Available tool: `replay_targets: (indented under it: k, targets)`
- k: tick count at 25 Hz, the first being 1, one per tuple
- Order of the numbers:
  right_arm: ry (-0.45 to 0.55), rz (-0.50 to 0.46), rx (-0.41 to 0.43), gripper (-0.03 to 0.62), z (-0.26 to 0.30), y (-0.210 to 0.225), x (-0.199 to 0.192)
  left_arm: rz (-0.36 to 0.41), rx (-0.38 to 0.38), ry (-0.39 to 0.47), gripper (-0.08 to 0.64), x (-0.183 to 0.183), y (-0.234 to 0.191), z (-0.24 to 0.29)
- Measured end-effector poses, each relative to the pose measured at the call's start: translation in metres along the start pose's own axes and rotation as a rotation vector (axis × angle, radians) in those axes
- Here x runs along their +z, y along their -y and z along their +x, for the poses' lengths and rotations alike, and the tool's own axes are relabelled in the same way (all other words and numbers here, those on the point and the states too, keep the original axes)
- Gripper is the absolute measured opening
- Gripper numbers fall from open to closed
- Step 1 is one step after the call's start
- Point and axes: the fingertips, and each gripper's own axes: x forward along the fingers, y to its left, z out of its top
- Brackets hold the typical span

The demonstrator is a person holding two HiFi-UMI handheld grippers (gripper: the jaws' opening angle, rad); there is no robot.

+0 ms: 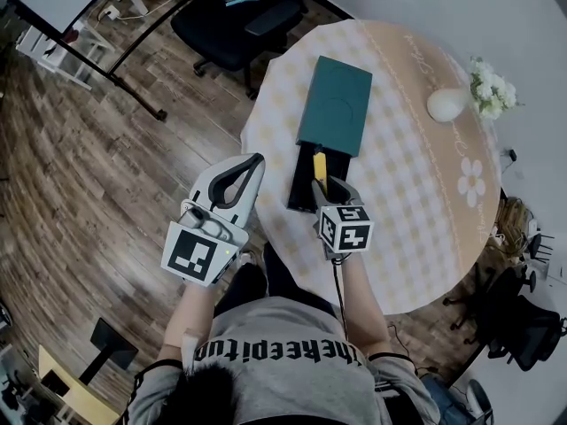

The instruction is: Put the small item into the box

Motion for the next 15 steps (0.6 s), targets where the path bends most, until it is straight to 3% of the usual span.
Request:
replay_targets:
  k: [5,15]
  targets:
    - [-0.073,-0.017,-0.01,0.118,0.006,0.0,-0.006,-0.043,0.018,-0.038,0.015,-0.004,-0.002,-0.001]
    - [-0.206,-0.049,-0.05,0.118,0.017,0.002,-0.017,-0.03,0.038,-0.025,0.016,-0.006,-0.006,-0.007]
